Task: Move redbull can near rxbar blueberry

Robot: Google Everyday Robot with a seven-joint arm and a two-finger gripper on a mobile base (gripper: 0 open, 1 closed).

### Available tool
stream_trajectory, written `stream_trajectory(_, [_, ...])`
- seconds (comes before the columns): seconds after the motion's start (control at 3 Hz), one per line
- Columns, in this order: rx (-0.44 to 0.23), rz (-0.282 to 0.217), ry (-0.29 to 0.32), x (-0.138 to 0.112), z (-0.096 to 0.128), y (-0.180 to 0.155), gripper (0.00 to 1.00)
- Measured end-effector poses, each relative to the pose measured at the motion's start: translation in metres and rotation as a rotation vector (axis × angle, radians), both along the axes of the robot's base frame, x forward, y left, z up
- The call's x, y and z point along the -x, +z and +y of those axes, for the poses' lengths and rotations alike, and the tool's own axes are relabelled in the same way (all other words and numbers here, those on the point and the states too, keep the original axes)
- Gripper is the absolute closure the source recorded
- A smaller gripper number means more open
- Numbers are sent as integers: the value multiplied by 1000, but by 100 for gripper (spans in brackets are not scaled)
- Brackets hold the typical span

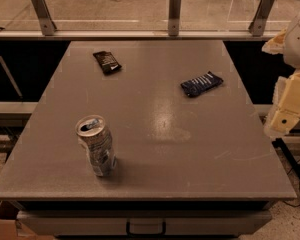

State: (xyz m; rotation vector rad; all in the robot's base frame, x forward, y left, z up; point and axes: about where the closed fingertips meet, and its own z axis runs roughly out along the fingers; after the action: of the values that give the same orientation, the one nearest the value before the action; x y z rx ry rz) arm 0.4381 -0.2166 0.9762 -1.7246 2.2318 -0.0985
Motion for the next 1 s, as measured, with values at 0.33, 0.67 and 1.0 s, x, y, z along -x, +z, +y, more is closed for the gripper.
stream_trajectory(0.33, [0, 0, 0, 0, 0, 0, 0])
stream_trajectory(0.67, [-69, 9, 52, -19, 3, -26, 0])
stream_trajectory(1.0, [-216, 45, 170, -35, 36, -69, 0])
